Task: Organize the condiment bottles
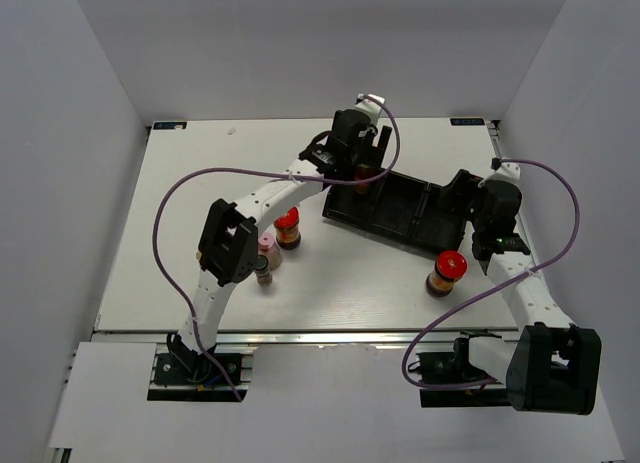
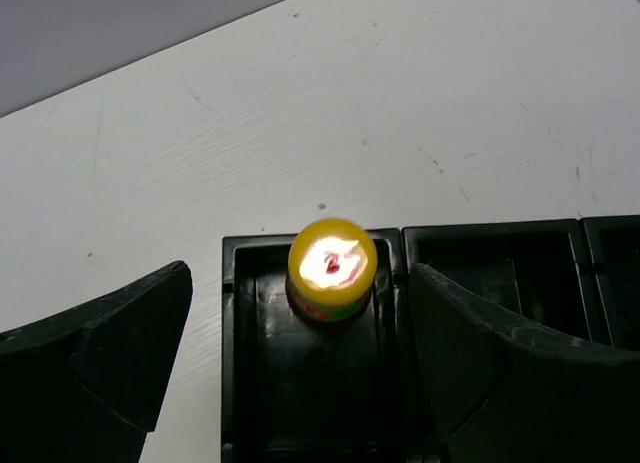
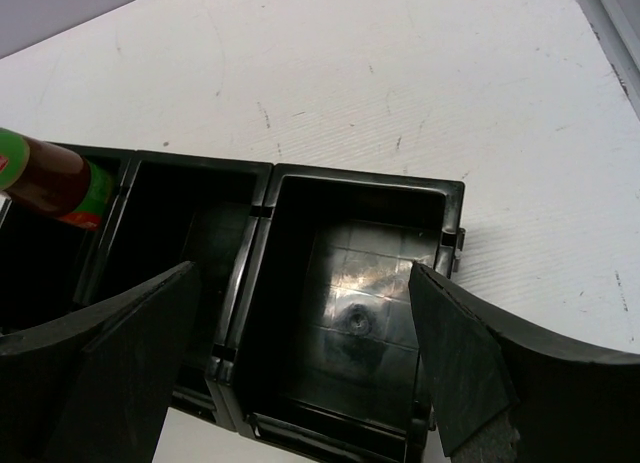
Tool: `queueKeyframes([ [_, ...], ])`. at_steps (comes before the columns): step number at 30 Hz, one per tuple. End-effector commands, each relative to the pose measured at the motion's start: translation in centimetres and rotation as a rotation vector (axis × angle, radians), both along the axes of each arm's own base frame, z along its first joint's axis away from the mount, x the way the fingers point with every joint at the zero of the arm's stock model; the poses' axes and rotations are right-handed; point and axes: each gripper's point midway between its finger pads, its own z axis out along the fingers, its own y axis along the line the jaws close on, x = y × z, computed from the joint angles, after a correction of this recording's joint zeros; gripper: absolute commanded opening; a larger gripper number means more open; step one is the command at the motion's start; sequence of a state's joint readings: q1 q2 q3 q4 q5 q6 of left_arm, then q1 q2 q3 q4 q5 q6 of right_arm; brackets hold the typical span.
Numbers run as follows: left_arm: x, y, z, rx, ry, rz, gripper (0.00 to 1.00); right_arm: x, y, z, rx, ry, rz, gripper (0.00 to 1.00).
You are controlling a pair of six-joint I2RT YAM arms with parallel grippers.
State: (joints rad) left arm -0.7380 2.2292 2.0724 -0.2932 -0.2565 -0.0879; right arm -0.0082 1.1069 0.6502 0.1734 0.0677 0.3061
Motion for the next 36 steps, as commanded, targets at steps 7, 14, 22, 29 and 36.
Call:
queueKeyframes([
  [7, -5.1, 7.6, 10.1, -0.104, -0.077, 0.178, 0.98, -0.2, 2.6, 3.8, 0.045, -0.102, 0.144, 0.89],
  [14, -10.3, 19.2, 8.3, -0.232, 0.052, 0.479, 0.98, -0.1, 2.6, 2.6, 0.054, -0.086, 0.132, 0.89],
  [22, -19.4, 33.6, 3.7, -0.261, 0.207, 0.948, 0.98, 1.2, 0.4, 0.3, 0.02, -0.026, 0.012, 0.89],
  [29, -25.9, 38.5, 2.7, -0.229, 0.221, 1.083, 0.98, 1.1, -0.1, -0.3, 0.014, -0.004, -0.016, 0.89],
  [36, -28.8, 39.2, -2.0, -0.118, 0.356, 1.108, 0.98, 1.0, 0.0, -0.1, 0.025, -0.018, -0.016, 0.89],
])
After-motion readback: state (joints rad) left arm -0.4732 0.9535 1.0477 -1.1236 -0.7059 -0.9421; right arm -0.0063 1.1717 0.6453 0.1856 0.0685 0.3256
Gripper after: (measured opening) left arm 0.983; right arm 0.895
